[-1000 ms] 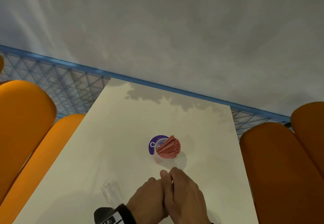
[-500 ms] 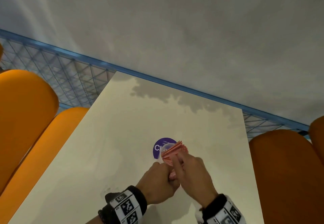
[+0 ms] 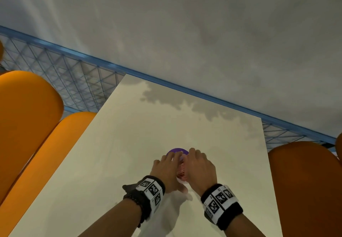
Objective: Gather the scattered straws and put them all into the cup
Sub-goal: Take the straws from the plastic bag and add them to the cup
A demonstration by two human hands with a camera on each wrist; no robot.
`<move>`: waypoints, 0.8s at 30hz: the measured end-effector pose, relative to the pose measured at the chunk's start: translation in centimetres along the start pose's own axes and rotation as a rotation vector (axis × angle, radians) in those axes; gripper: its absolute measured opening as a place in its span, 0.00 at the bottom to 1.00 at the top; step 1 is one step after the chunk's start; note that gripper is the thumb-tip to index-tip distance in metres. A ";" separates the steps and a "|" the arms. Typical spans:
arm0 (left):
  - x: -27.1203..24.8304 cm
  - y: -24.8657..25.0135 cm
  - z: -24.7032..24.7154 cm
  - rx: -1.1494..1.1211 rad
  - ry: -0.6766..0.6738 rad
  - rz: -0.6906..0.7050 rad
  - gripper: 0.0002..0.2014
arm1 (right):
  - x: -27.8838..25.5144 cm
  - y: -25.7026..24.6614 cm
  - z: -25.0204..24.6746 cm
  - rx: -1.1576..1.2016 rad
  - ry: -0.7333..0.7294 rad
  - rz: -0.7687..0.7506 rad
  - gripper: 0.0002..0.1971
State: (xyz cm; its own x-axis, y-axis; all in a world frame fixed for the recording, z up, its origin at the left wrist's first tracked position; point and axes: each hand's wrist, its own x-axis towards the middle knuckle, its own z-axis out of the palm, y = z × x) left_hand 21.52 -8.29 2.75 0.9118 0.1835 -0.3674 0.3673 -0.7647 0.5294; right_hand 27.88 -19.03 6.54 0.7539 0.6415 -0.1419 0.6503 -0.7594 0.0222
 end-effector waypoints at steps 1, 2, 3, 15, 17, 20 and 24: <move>0.1 0.1 0.3 -0.024 -0.011 0.004 0.53 | 0.1 0.1 -0.3 0.019 0.027 0.018 0.13; 0.3 0.0 0.5 -0.053 -0.011 0.009 0.52 | 0.3 0.3 -0.6 0.029 0.054 0.027 0.12; 0.3 -0.1 0.7 -0.076 -0.011 0.012 0.51 | 0.6 0.5 -1.0 0.022 0.073 0.019 0.10; 0.2 -0.9 1.2 -0.135 0.047 0.038 0.39 | -4.2 0.0 3.6 0.432 0.178 -0.029 0.24; 0.2 -1.0 1.0 -0.139 0.052 0.042 0.39 | -3.8 -0.4 4.7 0.401 0.315 -0.011 0.16; 0.1 -0.9 0.8 -0.175 0.066 0.055 0.42 | -2.1 0.8 6.5 0.337 0.323 -0.013 0.13; 0.1 -0.8 0.8 -0.179 0.054 0.034 0.44 | 0.4 1.7 7.1 0.289 0.330 -0.026 0.14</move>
State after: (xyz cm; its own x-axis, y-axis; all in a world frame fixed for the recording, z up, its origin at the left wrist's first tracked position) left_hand 21.15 -8.14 1.71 0.9312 0.1959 -0.3075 0.3581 -0.6501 0.6702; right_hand 28.65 -20.87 -0.51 0.7576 0.6257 0.1859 0.6520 -0.7117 -0.2614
